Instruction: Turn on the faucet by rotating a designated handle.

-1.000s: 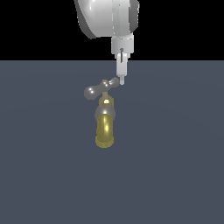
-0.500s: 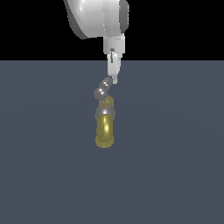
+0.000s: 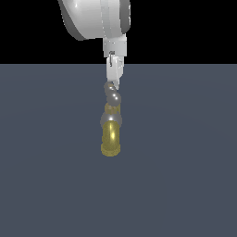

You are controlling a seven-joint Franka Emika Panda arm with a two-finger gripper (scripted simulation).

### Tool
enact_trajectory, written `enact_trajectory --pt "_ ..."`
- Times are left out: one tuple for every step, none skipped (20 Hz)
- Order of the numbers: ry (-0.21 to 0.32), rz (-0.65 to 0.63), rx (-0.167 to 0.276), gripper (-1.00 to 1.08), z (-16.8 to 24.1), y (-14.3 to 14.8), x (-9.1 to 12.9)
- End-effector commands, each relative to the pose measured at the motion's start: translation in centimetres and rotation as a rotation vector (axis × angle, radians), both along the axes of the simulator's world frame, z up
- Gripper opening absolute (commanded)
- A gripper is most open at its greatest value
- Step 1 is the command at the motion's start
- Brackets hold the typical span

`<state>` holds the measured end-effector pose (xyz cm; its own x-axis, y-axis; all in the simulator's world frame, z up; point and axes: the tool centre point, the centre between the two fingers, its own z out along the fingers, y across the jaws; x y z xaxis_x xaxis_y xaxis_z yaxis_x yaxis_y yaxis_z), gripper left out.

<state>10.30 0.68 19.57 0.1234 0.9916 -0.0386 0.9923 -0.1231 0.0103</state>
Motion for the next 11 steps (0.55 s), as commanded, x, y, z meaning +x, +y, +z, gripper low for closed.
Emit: enact_trajectory --pt "0.006 0.068 0.026 -1.00 0.0 6.0 -0.9" --pt "0.006 0.071 0.027 -1.00 0.0 6.6 -1.2" --pt "0.006 0.075 0.029 -1.00 0.0 7.3 -1.4" --pt "0.006 0.078 0.030 -1.00 0.0 7.9 -1.7" --pt "0.006 0.082 0.032 -1.00 0.1 8.5 -1.9" --pt "0.007 0.085 0.033 -1.00 0.1 9.1 -2.2" --pt "0.007 0.089 0.035 -1.00 0.1 9.8 -2.5" --pt "0.007 0.092 0.036 -1.00 0.1 10.4 -2.8" --pt "0.007 0.096 0.038 -1.00 0.1 11.1 -3.1" --pt "0.007 0.100 0.039 -1.00 0.1 11.8 -3.3" --pt "0.007 0.100 0.039 -1.00 0.1 11.8 -3.3"
